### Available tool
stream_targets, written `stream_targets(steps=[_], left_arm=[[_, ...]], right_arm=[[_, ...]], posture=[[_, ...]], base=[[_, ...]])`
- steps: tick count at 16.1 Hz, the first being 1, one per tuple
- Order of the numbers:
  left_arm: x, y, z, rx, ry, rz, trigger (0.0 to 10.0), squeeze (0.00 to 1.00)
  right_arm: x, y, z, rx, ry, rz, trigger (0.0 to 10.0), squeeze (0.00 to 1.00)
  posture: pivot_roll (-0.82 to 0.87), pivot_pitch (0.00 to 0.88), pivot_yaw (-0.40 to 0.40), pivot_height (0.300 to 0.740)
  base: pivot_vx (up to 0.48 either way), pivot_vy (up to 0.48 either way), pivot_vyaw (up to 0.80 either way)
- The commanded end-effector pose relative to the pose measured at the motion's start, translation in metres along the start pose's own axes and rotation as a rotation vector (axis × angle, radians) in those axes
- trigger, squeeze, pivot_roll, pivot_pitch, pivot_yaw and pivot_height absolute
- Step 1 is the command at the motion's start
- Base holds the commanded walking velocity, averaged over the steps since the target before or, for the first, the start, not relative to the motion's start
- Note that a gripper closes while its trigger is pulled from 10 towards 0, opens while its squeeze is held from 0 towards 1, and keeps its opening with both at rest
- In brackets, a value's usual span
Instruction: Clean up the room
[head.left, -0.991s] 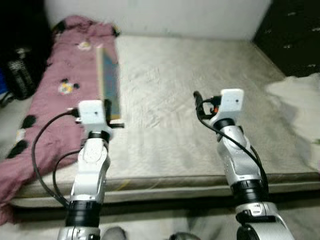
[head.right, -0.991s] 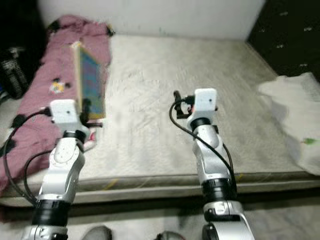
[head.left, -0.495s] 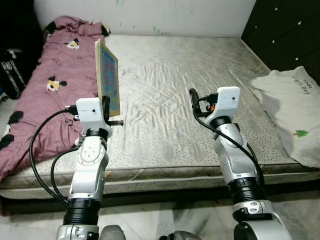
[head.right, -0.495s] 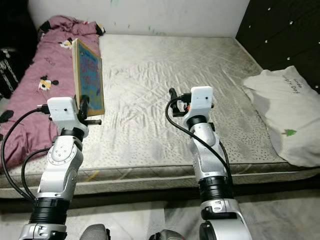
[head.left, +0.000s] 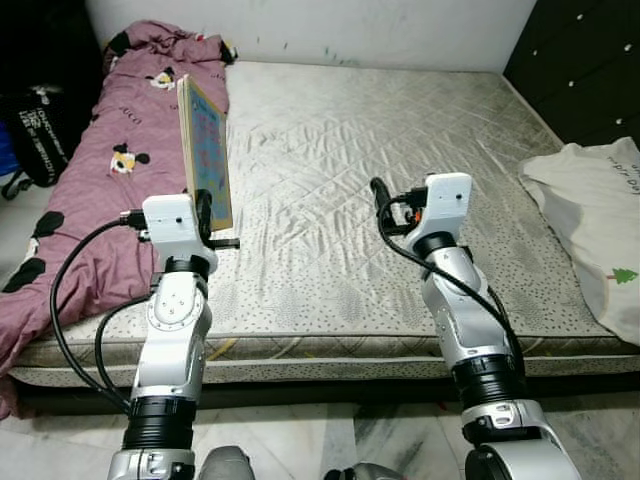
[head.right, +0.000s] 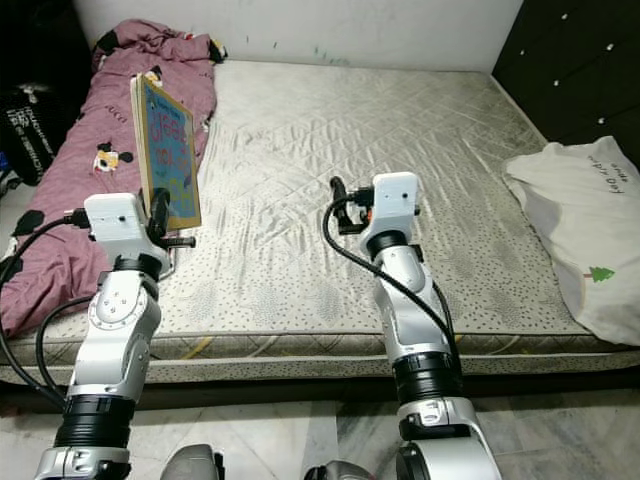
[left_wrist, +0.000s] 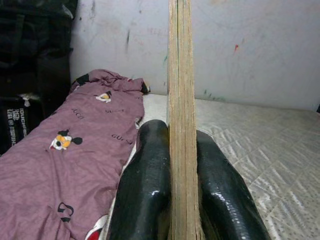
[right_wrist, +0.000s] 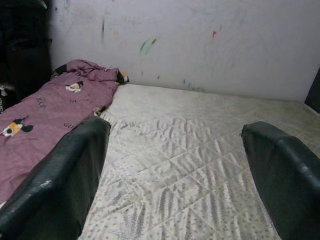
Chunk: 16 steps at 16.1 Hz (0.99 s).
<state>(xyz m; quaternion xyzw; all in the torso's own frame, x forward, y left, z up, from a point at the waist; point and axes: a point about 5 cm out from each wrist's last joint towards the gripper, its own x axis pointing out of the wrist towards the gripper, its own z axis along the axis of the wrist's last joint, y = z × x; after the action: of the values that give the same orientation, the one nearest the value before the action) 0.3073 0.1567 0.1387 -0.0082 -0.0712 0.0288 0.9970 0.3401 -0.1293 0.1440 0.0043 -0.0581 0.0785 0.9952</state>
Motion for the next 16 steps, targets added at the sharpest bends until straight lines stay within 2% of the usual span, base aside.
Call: stream_targets(steps=[1, 3, 10, 16], left_arm=[[0.0034, -0.0033, 0.0113, -0.004, -0.057, -0.011, 10.0, 0.0], [0.0037, -0.0035, 0.0111, -0.006, -0.056, -0.01, 10.0, 0.0], [0.0033, -0.0037, 0.0108, -0.009, -0.057, -0.009, 10.0, 0.0], [0.0019, -0.0055, 0.0128, -0.053, -0.081, -0.056, 10.0, 0.0]], right_arm=[[0.0017, 0.0006, 0.0034, -0.013, -0.015, 0.008, 10.0, 0.0], [0.0018, 0.0001, 0.0031, -0.014, -0.013, 0.005, 10.0, 0.0], [0.0019, -0.0002, 0.0025, -0.016, -0.01, 0.003, 10.0, 0.0], [0.0022, -0.001, 0.0015, -0.016, -0.007, -0.001, 10.0, 0.0]], posture=[[0.04, 0.0, -0.069, 0.74], [0.04, 0.0, -0.07, 0.74], [0.04, 0.0, -0.071, 0.74], [0.04, 0.0, -0.071, 0.74]], base=[[0.0, -0.292, 0.76], [0.0, -0.308, 0.51], [0.0, -0.361, 0.0], [0.0, 0.0, 0.0]])
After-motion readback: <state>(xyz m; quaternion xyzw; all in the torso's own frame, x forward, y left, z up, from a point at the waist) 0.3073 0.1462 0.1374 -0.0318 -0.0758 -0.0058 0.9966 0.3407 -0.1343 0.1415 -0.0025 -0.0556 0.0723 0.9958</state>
